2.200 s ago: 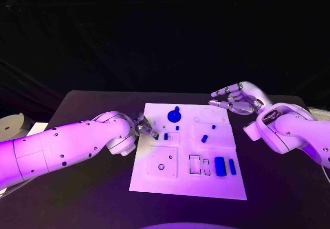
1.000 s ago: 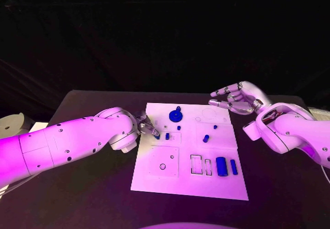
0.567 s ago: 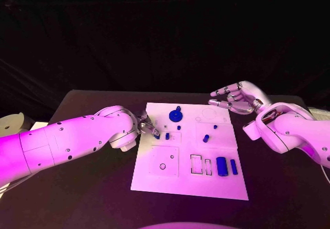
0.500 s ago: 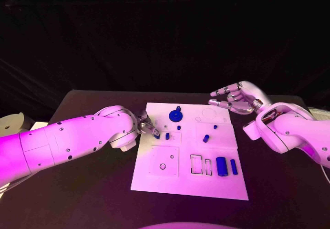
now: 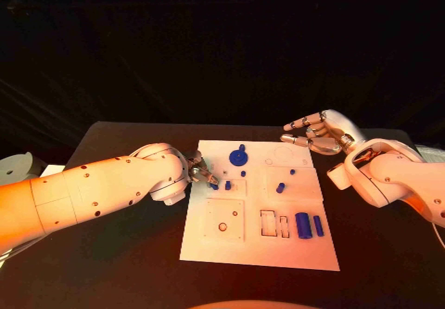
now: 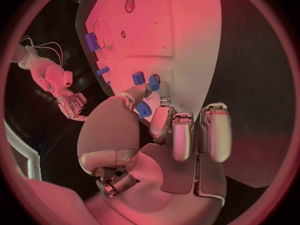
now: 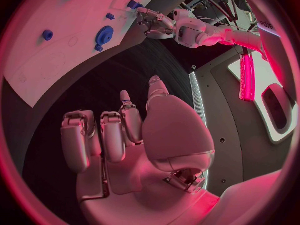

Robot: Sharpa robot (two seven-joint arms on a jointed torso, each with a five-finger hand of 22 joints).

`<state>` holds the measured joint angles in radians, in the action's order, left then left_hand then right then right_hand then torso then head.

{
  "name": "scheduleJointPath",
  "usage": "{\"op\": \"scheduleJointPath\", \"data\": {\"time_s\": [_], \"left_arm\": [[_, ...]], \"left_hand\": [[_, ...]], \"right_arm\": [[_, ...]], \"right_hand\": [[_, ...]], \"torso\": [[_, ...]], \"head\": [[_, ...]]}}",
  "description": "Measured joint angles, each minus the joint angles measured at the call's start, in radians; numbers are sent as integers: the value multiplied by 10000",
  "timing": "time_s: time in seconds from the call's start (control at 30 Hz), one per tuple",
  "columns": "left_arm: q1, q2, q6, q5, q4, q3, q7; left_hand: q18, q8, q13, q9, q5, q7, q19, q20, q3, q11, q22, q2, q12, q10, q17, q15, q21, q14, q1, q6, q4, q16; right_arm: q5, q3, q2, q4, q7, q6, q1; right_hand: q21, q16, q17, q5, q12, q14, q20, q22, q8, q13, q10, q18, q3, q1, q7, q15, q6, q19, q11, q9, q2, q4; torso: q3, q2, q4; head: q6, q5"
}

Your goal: Assemble the parts on the task board

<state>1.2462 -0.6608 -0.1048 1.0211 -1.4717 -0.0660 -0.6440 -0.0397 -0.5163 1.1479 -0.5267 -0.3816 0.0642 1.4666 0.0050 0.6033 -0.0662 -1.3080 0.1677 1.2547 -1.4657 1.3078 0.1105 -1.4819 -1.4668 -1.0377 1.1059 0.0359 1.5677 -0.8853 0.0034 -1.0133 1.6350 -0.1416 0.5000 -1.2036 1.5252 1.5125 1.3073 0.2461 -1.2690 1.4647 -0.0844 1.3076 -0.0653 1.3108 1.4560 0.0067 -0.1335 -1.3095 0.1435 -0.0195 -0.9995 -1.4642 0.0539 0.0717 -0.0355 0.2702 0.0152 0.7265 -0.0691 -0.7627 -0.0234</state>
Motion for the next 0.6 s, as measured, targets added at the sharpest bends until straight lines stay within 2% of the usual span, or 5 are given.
{"op": "scheduleJointPath", "data": {"time_s": [0.2, 0.23, 0.27, 0.4, 0.6], "left_arm": [[2, 16, 110, 36, 15, -6, -26], [2, 21, 125, 42, 20, -11, -33], [2, 27, 140, 48, 25, -15, -42], [-16, 80, 218, 67, 34, -37, -65], [-30, 127, 300, 70, 27, -50, -65]], "left_hand": [[11, 35, 9, 0, -4, -168, 0, 0, -226, -22, 0, 101, 0, -22, -1, 35, 0, 36, -29, 128, -1, 0], [108, 35, 20, 4, -5, -203, 0, 0, -281, -38, 1, 105, 0, -38, -1, 36, 0, 36, -25, 163, 38, 0], [109, 33, 28, 8, -7, -230, 0, 0, -353, -55, 1, 132, 0, -54, -1, 37, 0, 37, 2, 193, 69, 0], [108, 94, 47, 67, -7, -882, 0, 0, -560, -152, 1, 133, 0, -30, -1, 81, -43, 27, 19, 912, 235, 0], [106, 97, -2, 84, -45, -949, 0, 0, -713, -167, 2, 152, -77, -15, -2, 80, -43, 27, 81, 878, 188, 0]], "right_arm": [[0, 0, -5, 3, -1, -3, 0], [0, 0, -6, 4, -2, -3, 0], [0, 0, -6, 4, -2, -4, 0], [0, 0, -5, 8, -4, -5, 0], [0, 0, -5, 13, -7, -5, 0]], "right_hand": [[0, 0, 0, 0, -1, 0, 0, -1, 0, -3, 0, 0, 0, 0, 0, 0, 0, 0, 0, 0, 0, 0], [0, 0, 0, 0, -1, 0, 0, -1, 0, -4, 0, -1, 0, 0, 0, 0, 0, 0, 0, -1, 0, 0], [0, 0, 0, 0, -1, 0, 0, -1, 0, -5, 0, 0, 0, 0, 0, 0, 0, 0, 0, -1, 0, 0], [0, 0, -1, 0, -2, 0, 0, -1, 0, -8, 0, 0, 0, 0, 0, 0, 0, 0, 0, -1, 0, 0], [0, 0, 8, 0, -2, 0, 0, -2, 0, -9, 0, 0, 0, 0, 0, 0, 0, 0, 0, -2, 0, 0]], "torso": [[5, 0, 5], [5, 0, 5], [5, 0, 5], [6, -3, 5], [6, -5, 5]], "head": [[-5, 16], [-5, 18], [-5, 19], [4, 20], [25, 21]]}}
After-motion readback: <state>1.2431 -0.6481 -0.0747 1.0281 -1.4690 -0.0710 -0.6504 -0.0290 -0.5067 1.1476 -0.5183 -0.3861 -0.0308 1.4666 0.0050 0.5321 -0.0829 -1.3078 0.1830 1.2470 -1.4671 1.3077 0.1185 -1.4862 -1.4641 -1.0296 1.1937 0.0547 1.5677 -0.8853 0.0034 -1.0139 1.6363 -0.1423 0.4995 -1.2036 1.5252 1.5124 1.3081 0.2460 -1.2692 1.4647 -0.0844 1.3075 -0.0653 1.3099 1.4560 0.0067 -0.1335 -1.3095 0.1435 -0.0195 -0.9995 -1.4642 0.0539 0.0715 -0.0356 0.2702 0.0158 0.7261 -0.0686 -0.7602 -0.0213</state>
